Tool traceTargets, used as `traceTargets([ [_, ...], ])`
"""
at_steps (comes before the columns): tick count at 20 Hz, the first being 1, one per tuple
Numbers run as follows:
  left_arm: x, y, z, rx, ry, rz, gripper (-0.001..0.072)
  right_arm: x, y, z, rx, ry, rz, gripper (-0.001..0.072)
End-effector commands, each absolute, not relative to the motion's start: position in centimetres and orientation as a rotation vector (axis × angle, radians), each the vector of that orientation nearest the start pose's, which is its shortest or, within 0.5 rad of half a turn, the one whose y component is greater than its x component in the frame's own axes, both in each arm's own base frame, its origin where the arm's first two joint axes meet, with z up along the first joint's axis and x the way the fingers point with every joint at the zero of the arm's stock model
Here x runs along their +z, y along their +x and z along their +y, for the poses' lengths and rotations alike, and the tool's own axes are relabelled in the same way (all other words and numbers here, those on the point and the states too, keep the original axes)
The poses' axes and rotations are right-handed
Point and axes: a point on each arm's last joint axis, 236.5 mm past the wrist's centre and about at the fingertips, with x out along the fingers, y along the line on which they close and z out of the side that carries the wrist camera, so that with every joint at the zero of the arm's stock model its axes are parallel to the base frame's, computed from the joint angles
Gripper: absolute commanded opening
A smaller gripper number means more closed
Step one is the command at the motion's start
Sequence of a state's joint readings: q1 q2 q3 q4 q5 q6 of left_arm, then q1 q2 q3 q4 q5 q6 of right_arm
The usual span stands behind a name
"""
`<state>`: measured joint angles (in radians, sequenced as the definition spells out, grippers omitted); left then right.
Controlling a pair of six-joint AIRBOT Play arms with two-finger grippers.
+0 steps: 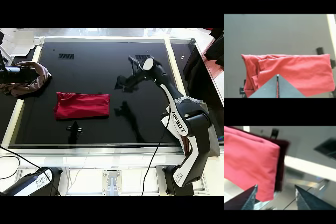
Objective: Fold the shirts.
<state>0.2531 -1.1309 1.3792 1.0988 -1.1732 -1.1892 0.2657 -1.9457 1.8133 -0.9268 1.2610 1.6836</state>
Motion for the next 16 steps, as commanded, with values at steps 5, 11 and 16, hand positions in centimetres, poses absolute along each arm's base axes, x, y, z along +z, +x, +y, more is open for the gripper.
traceTargets([
  [5, 17.5, 41.6, 0.6, -0.242, -0.122, 0.811, 0.0020, -8.0, 43.4, 35.3, 0.698, 0.866, 1.619, 0.0634],
  [11, 17.5, 41.6, 0.6, -0.242, -0.122, 0.811, 0.0020, -8.4, 42.3, 40.3, 0.727, 0.859, 1.567, 0.0393],
  [16, 17.5, 41.5, 0.6, -0.242, -0.121, 0.811, 0.0020, -1.2, 42.4, 42.5, 1.010, 0.720, 1.436, 0.0014],
])
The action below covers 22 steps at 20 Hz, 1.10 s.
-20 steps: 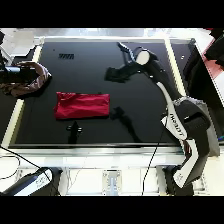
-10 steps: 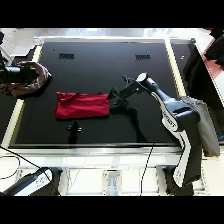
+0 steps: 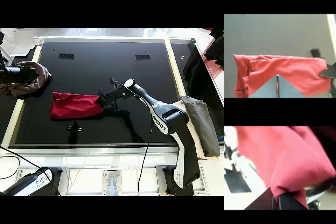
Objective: Fold the shirts.
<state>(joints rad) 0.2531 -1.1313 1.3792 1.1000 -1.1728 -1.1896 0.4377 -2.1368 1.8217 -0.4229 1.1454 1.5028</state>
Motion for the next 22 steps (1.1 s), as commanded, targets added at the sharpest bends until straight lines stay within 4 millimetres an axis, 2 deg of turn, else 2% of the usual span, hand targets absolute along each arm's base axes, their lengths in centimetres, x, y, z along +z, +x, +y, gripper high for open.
traceTargets([
  [1, 17.5, 41.5, 0.5, -0.243, -0.122, 0.813, 0.0020, 0.1, 43.2, 41.3, 1.009, 0.638, 1.403, 0.0014],
  [2, 17.4, 41.4, 0.5, -0.246, -0.122, 0.818, 0.0020, 0.9, 44.4, 39.5, 0.965, 0.559, 1.384, 0.0014],
  [3, 17.3, 41.3, 0.4, -0.249, -0.122, 0.825, 0.0020, 1.6, 45.6, 36.9, 0.890, 0.482, 1.372, 0.0014],
  [5, 17.2, 41.2, 0.4, -0.252, -0.123, 0.831, 0.0020, 3.2, 47.5, 30.4, 0.734, 0.369, 1.344, 0.0014],
  [6, 17.2, 41.2, 0.4, -0.252, -0.123, 0.831, 0.0020, 4.1, 48.0, 26.5, 0.651, 0.318, 1.344, 0.0014],
  [9, 17.2, 41.2, 0.4, -0.251, -0.123, 0.830, 0.0020, 6.9, 48.4, 15.0, 0.398, 0.216, 1.328, 0.0013],
  [13, 17.2, 41.2, 0.4, -0.251, -0.123, 0.830, 0.0020, 12.3, 47.8, 2.2, 0.121, 0.218, 1.217, 0.0014],
  [15, 17.2, 41.2, 0.4, -0.251, -0.124, 0.830, 0.0020, 14.2, 45.9, -3.8, -0.010, 0.237, 1.198, 0.0013],
  [17, 17.2, 41.2, 0.4, -0.251, -0.124, 0.830, 0.0020, 15.7, 42.9, -9.1, -0.127, 0.274, 1.208, 0.0014],
  [19, 17.2, 41.2, 0.4, -0.251, -0.124, 0.830, 0.0020, 17.3, 39.5, -12.7, -0.203, 0.311, 1.215, 0.0013],
  [22, 17.2, 41.2, 0.3, -0.251, -0.124, 0.830, 0.0020, 19.6, 33.9, -16.8, -0.317, 0.329, 1.188, 0.0014],
])
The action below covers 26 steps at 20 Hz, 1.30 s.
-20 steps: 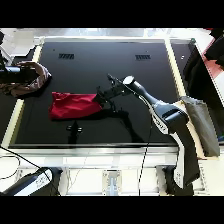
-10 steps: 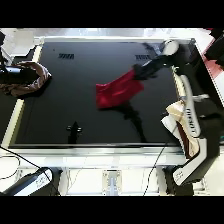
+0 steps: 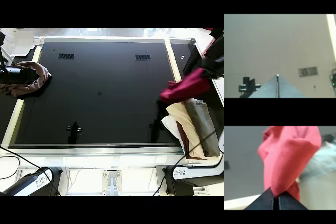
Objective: Fold the shirts.
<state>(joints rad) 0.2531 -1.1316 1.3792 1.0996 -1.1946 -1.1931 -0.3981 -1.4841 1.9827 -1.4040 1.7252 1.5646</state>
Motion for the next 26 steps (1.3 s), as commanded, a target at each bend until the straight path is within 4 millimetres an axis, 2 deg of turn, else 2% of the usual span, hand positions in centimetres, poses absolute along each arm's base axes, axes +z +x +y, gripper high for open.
traceTargets([
  [1, 17.2, 41.2, 0.3, -0.251, -0.124, 0.830, 0.0020, 19.9, 32.0, -17.8, -0.357, 0.357, 1.175, 0.0014],
  [3, 17.2, 41.2, 0.3, -0.251, -0.124, 0.830, 0.0020, 19.6, 28.4, -19.0, -0.426, 0.434, 1.145, 0.0014],
  [4, 17.2, 41.2, 0.3, -0.251, -0.124, 0.830, 0.0020, 18.6, 26.4, -19.2, -0.460, 0.471, 1.149, 0.0013],
  [5, 17.2, 41.2, 0.3, -0.251, -0.124, 0.830, 0.0020, 17.2, 24.6, -18.9, -0.474, 0.488, 1.175, 0.0013],
  [8, 17.2, 41.2, 0.4, -0.251, -0.124, 0.831, 0.0020, 10.8, 19.2, -17.1, -0.512, 0.570, 1.323, 0.0013],
  [10, 17.2, 41.2, 0.3, -0.251, -0.124, 0.830, 0.0020, 7.0, 16.6, -16.7, -0.556, 0.556, 1.393, 0.0014],
  [12, 17.2, 41.2, 0.3, -0.251, -0.124, 0.830, 0.0020, 4.0, 13.9, -17.0, -0.620, 0.505, 1.456, 0.0014],
  [14, 17.2, 41.2, 0.3, -0.251, -0.124, 0.830, 0.0020, 2.0, 11.6, -17.3, -0.669, 0.463, 1.525, 0.0015],
  [15, 17.2, 41.2, 0.3, -0.251, -0.124, 0.830, 0.0020, 1.6, 11.1, -17.2, -0.672, 0.461, 1.545, 0.0049],
  [16, 17.2, 41.2, 0.3, -0.251, -0.124, 0.830, 0.0020, 1.7, 11.2, -17.3, -0.675, 0.459, 1.541, 0.0211],
  [17, 17.2, 41.2, 0.3, -0.252, -0.125, 0.830, 0.0020, 2.5, 11.5, -17.5, -0.682, 0.461, 1.523, 0.0430],
  [18, 17.2, 41.2, 0.3, -0.251, -0.124, 0.830, 0.0020, 4.0, 11.9, -17.7, -0.690, 0.462, 1.498, 0.0519],
  [20, 17.2, 41.2, 0.3, -0.251, -0.124, 0.830, 0.0020, 9.2, 13.6, -19.2, -0.728, 0.431, 1.369, 0.0520],
  [22, 17.2, 41.2, 0.3, -0.251, -0.124, 0.830, 0.0020, 16.9, 17.9, -20.0, -0.728, 0.441, 1.072, 0.0516],
  [23, 17.2, 41.2, 0.3, -0.251, -0.124, 0.830, 0.0020, 21.6, 21.3, -18.9, -0.645, 0.459, 0.882, 0.0508],
  [24, 17.2, 41.2, 0.3, -0.251, -0.124, 0.830, 0.0020, 26.7, 25.1, -16.2, -0.478, 0.476, 0.693, 0.0507],
  [25, 17.2, 41.2, 0.3, -0.252, -0.125, 0.830, 0.0020, 31.5, 28.3, -12.6, -0.291, 0.487, 0.526, 0.0507],
  [26, 17.2, 41.2, 0.3, -0.252, -0.125, 0.830, 0.0021, 35.8, 30.7, -8.3, -0.082, 0.471, 0.387, 0.0507],
])
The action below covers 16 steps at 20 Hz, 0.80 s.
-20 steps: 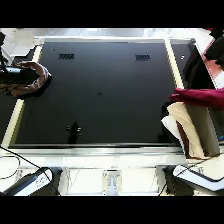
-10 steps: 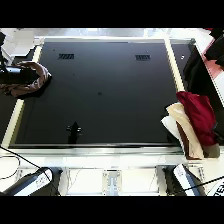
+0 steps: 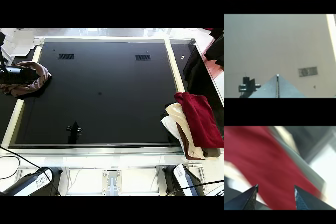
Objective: Fold the shirts.
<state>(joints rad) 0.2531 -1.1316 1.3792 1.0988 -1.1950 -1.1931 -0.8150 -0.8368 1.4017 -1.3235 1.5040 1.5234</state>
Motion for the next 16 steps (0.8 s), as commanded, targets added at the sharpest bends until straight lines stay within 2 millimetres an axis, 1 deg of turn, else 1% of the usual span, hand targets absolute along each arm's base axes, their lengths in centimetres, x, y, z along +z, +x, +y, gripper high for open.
traceTargets([
  [1, 17.2, 41.2, 0.3, -0.252, -0.124, 0.830, 0.0020, 39.0, 31.9, -4.3, 0.100, 0.449, 0.285, 0.0506],
  [2, 17.2, 41.2, 0.3, -0.251, -0.124, 0.830, 0.0021, 40.7, 32.6, -0.7, 0.249, 0.405, 0.231, 0.0488],
  [3, 17.2, 41.2, 0.3, -0.252, -0.124, 0.830, 0.0021, 40.9, 33.2, 1.9, 0.335, 0.354, 0.225, 0.0441],
  [4, 17.2, 41.2, 0.3, -0.251, -0.126, 0.831, 0.0021, 40.0, 33.9, 4.0, 0.397, 0.316, 0.256, 0.0430],
  [5, 17.2, 41.2, 0.3, -0.243, -0.146, 0.834, 0.0021, 38.4, 34.8, 6.2, 0.452, 0.285, 0.317, 0.0429],
  [7, 17.2, 41.2, 0.3, -0.212, -0.215, 0.843, 0.0020, 34.3, 36.5, 10.4, 0.550, 0.223, 0.450, 0.0430],
  [9, 17.3, 41.2, 0.1, -0.178, -0.310, 0.852, 0.0021, 30.5, 37.9, 14.5, 0.641, 0.184, 0.563, 0.0430],
  [11, 17.3, 41.2, 0.2, -0.173, -0.318, 0.853, 0.0021, 26.7, 38.9, 18.1, 0.709, 0.164, 0.669, 0.0430],
  [13, 17.3, 41.2, 0.2, -0.173, -0.318, 0.853, 0.0021, 23.1, 39.2, 21.4, 0.761, 0.179, 0.783, 0.0430],
  [15, 17.3, 41.2, 0.2, -0.173, -0.318, 0.853, 0.0021, 19.9, 38.4, 24.2, 0.811, 0.189, 0.901, 0.0430],
  [16, 17.3, 41.2, 0.2, -0.173, -0.318, 0.853, 0.0020, 18.5, 37.7, 25.6, 0.840, 0.180, 0.955, 0.0429],
])
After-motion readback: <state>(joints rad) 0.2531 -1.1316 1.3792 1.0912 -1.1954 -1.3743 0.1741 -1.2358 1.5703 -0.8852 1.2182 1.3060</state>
